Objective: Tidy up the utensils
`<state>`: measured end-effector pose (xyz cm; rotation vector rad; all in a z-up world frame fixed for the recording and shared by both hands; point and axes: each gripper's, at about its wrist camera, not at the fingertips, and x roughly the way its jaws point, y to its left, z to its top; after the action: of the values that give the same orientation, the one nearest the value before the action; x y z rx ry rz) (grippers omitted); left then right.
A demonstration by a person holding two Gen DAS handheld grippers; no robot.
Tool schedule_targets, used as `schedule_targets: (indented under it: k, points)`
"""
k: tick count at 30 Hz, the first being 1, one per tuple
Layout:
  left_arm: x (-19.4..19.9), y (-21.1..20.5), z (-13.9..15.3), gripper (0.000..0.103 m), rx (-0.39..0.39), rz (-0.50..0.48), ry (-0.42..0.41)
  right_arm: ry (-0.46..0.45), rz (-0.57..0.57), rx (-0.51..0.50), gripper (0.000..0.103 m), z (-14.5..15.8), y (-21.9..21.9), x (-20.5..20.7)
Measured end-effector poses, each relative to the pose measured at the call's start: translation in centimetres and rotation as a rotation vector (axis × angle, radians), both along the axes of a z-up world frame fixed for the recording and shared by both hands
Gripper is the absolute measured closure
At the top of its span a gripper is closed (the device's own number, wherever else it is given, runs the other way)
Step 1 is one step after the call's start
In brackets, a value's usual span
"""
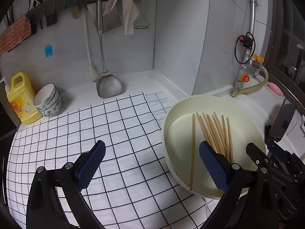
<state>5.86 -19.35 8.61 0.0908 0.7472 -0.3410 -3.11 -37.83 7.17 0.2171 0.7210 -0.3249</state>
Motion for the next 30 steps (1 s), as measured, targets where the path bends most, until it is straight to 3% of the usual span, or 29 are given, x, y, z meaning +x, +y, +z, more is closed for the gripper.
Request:
schedule_targets:
  k: [30]
  points:
    - [0.64, 0.83, 0.21, 0.006, -0.028, 0.039, 0.0, 0.017, 0.03, -0.021, 0.036, -0.18, 1.03, 0.5]
